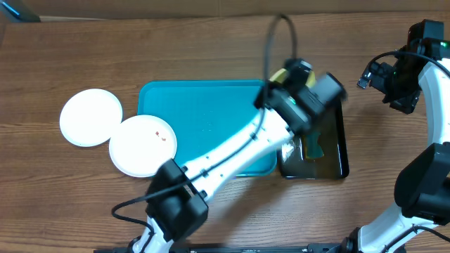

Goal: Clean dirty plates on tray and stack at the side
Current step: 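Lift the yellow plate with the left gripper and swing it left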

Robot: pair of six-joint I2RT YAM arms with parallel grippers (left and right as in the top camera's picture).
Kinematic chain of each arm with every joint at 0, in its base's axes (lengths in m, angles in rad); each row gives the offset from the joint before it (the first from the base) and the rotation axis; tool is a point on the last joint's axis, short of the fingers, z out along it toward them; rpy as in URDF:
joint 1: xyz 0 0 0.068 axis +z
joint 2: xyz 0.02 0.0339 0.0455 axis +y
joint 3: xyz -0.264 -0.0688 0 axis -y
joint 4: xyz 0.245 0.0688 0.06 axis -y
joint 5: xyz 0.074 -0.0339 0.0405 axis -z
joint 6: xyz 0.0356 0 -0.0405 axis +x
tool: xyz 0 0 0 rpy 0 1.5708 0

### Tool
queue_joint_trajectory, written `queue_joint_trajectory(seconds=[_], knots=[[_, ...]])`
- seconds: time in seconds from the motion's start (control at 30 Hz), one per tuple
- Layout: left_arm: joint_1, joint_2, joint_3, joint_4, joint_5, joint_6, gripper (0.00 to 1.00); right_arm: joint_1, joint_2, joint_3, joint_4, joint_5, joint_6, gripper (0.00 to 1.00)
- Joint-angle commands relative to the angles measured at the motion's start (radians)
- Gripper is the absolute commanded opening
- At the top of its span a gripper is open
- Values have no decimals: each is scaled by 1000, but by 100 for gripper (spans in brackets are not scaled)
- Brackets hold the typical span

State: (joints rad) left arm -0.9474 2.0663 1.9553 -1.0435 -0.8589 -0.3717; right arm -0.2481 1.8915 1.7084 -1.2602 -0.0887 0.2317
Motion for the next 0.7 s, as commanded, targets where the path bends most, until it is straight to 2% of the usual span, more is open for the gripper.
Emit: queue_joint_trajectory(seconds=[0.0, 0.03, 0.1, 0.2, 0.37, 0.57, 0.67], knots=[[-73, -34, 24, 46, -305, 35, 4, -4, -19, 13, 2, 10, 0, 100], [-97, -34, 24, 88, -373, 72, 4, -4, -19, 13, 2, 10, 0, 100], [-111, -34, 24, 130, -411, 113, 4, -4, -19, 13, 2, 10, 0, 100], [-114, -34, 24, 168, -410, 170, 4, -4, -19, 13, 2, 10, 0, 100], [-113, -34, 24, 187, -380, 165, 4, -4, -19, 13, 2, 10, 0, 100], [-69, -34, 24, 184, -89, 155, 4, -4, -19, 13, 2, 10, 0, 100], [-16, -36, 26, 183, 118, 128, 4, -4, -19, 13, 2, 10, 0, 100]])
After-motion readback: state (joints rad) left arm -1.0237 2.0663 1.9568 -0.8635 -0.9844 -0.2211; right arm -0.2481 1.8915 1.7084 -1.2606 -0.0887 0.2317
